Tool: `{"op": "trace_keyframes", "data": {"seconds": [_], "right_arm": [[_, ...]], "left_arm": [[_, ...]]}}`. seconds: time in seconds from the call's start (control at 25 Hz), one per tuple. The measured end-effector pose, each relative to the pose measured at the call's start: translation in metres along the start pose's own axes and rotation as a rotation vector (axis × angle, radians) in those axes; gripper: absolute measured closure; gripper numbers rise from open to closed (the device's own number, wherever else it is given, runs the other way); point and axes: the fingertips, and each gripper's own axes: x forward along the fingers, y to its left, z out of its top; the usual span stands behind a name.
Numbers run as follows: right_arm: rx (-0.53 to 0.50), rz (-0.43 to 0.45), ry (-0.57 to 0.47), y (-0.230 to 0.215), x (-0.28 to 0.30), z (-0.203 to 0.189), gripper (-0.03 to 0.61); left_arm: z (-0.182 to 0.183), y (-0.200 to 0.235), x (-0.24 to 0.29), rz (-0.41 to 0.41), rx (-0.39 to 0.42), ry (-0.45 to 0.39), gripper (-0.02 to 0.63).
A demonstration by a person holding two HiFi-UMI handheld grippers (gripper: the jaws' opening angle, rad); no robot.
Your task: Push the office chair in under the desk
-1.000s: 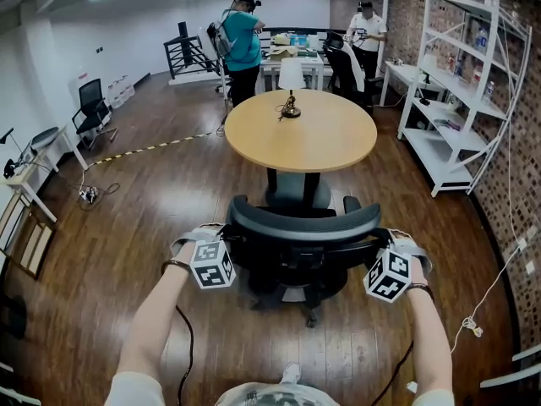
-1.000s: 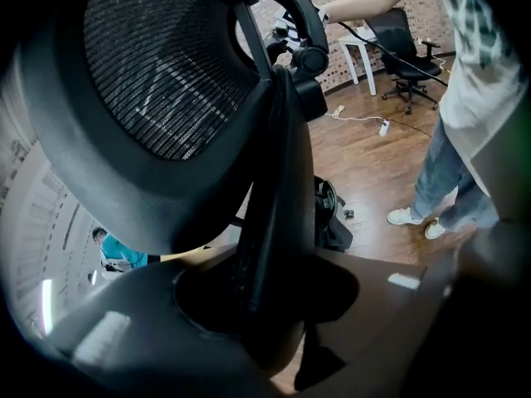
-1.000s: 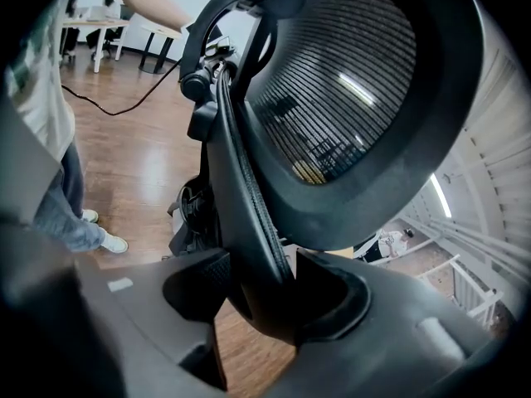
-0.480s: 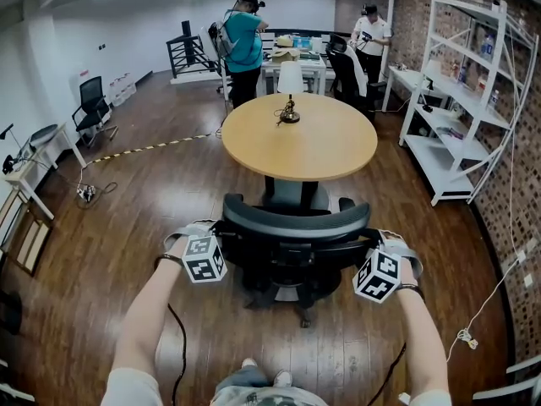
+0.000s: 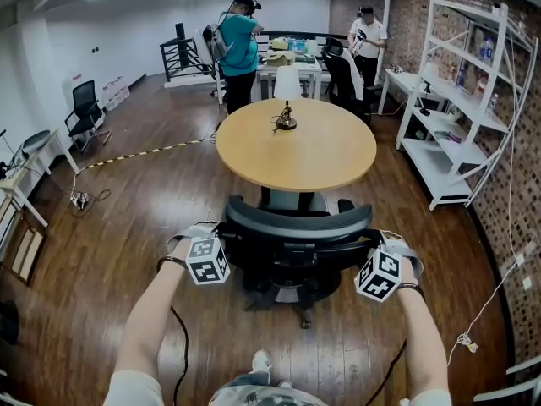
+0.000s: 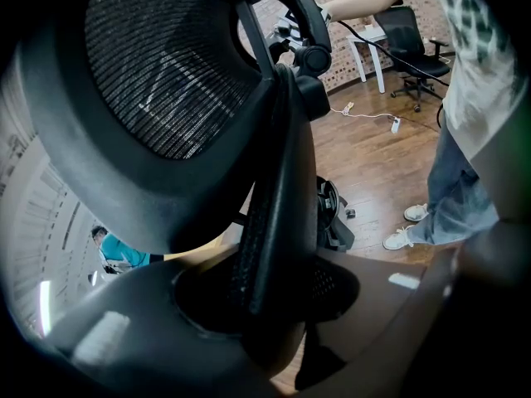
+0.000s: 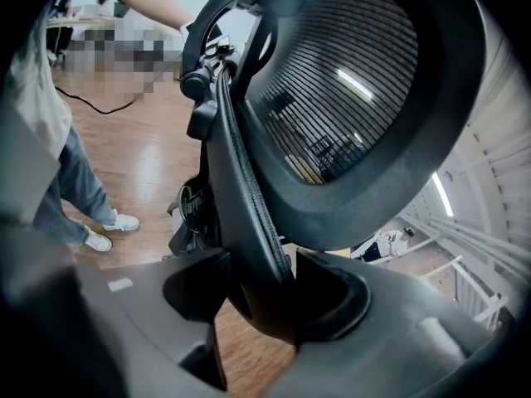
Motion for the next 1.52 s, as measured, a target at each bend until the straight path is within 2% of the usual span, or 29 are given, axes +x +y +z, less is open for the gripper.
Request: {"op": "trace_keyframes", "data": {"seconds": [0.44,0.92,1.32,1.44,1.52], "right_arm": [[0.028,-0.006,0.004,-0.047,0.033,0.008,0.348],[0.019,-0.015,-0.020,-0.048,0.032,0.009,0.347],[-0.030,-0.046,-0.010,-0.050,0.032,0.006,0.347],[-0.009,-0.056,-0.031,-0.053,0.030,0.005,0.345],[-0.003,-0.068,-0.030,-0.054,0.027,0.001,0.314]], "left_arm": [[-0.005,0.053,0.030,-0.007,0.012,-0.005,0.448],[-0.004,0.057,0.029,-0.009,0.017,-0.010,0.448],[-0.003,0.065,0.031,0.088,-0.036,-0.008,0.402],[-0.004,0.065,0.032,0.113,-0.053,-0.007,0.372],[-0.004,0.064,0.031,0.123,-0.062,0.000,0.344]]}}
